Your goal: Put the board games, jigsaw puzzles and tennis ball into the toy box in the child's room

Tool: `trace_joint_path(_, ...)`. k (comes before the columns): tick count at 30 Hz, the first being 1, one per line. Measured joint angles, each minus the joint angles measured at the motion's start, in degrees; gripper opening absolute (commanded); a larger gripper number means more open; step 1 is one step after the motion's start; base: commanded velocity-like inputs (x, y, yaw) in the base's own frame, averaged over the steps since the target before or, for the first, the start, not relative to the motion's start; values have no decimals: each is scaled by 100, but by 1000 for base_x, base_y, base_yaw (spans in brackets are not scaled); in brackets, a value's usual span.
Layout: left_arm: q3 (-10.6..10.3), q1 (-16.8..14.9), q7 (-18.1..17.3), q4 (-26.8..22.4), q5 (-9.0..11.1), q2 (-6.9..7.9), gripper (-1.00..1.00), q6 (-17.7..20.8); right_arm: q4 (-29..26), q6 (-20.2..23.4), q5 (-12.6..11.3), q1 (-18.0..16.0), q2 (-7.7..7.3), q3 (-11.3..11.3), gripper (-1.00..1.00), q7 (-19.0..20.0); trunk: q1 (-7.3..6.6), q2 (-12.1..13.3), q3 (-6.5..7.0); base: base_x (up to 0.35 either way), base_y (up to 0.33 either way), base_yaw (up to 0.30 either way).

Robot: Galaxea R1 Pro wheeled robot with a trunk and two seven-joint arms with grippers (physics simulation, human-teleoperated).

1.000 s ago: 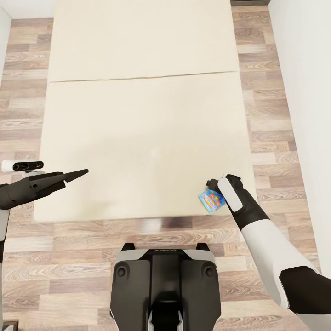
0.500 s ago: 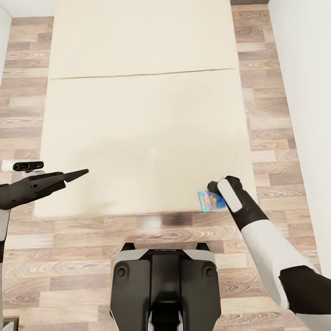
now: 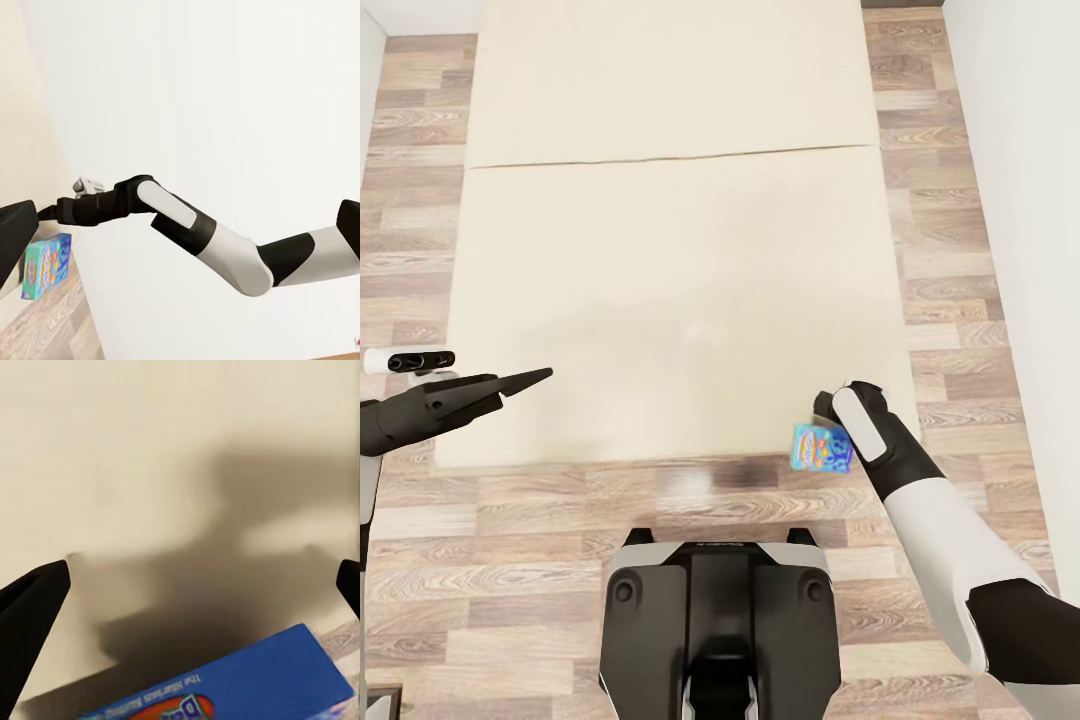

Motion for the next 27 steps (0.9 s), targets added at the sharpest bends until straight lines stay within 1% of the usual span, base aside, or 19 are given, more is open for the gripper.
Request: trace_joint_path(27, 2, 0, 0, -1, 2, 0, 100, 0, 0, -2, 12, 1, 4, -2, 100, 0, 0, 0, 0, -1, 0, 0)
